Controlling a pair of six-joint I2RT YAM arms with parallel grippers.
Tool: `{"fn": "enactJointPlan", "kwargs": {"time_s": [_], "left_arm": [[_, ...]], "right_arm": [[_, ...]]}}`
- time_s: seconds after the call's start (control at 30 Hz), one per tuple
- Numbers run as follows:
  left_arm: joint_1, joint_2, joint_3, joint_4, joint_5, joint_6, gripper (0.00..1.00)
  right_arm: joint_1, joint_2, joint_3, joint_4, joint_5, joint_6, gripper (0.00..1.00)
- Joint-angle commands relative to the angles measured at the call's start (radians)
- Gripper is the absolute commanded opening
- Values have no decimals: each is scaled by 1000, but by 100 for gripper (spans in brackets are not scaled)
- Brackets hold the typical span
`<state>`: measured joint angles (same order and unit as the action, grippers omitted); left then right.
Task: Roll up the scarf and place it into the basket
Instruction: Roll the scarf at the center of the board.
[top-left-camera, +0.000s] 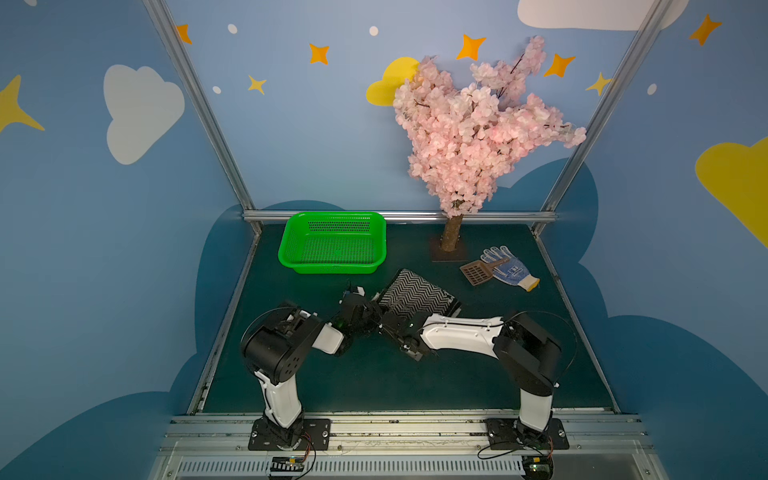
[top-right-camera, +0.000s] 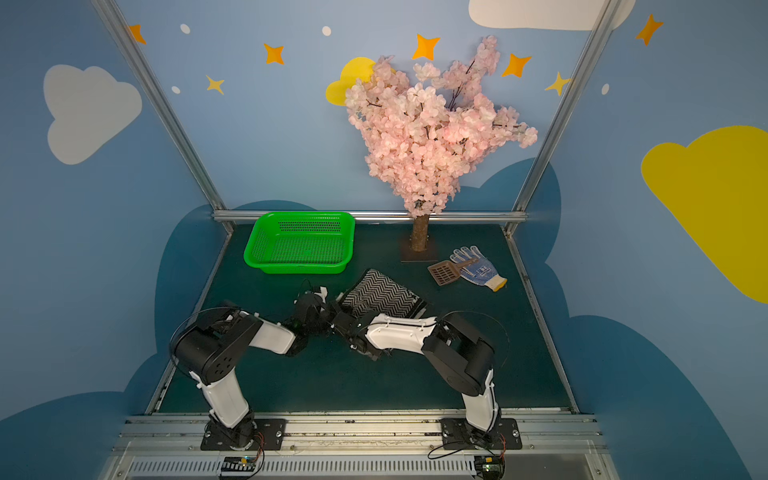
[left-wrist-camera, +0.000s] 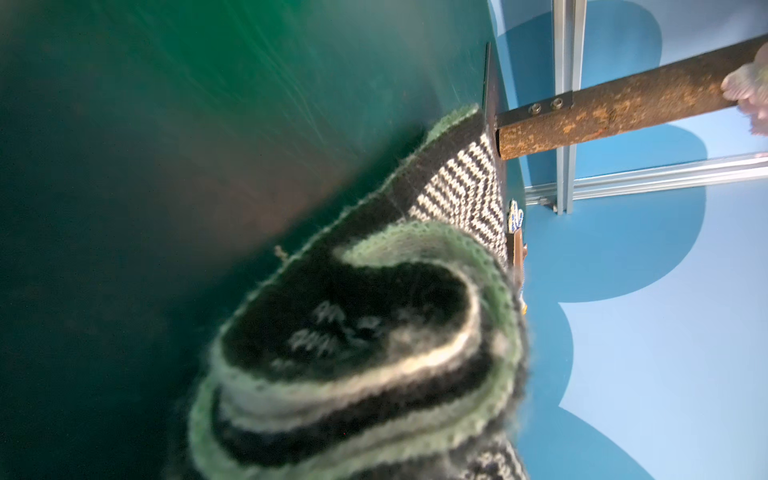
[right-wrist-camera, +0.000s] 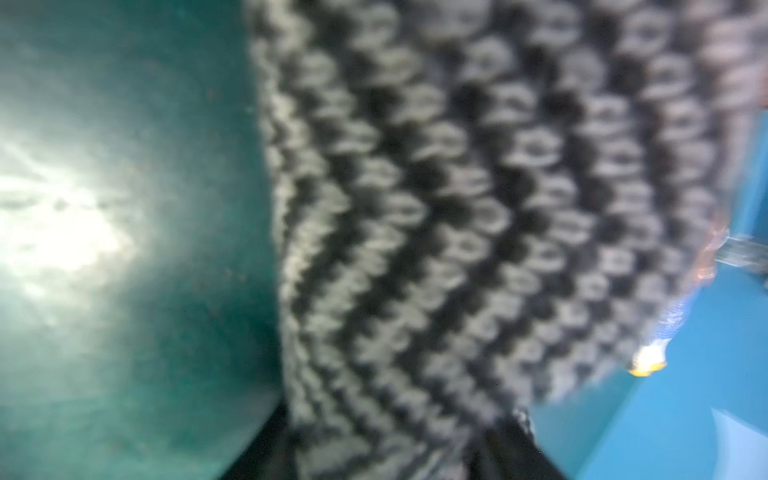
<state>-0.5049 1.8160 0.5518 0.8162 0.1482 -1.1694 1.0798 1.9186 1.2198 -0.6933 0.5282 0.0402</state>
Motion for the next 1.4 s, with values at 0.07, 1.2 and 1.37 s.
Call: {"fn": "enactJointPlan", "kwargs": {"time_s": [0.07, 1.2, 1.37], "left_arm": [[34, 26, -60, -104, 2, -3, 12], [62, -623, -37, -580, -113, 318, 86], [56, -570, 1, -545, -46, 387, 88]], "right_arm": [[-67, 56, -26, 20, -319, -8, 34], [-491, -124, -196, 333, -1531, 256, 29], [-559, -62, -254, 460, -1586, 324, 28]]}}
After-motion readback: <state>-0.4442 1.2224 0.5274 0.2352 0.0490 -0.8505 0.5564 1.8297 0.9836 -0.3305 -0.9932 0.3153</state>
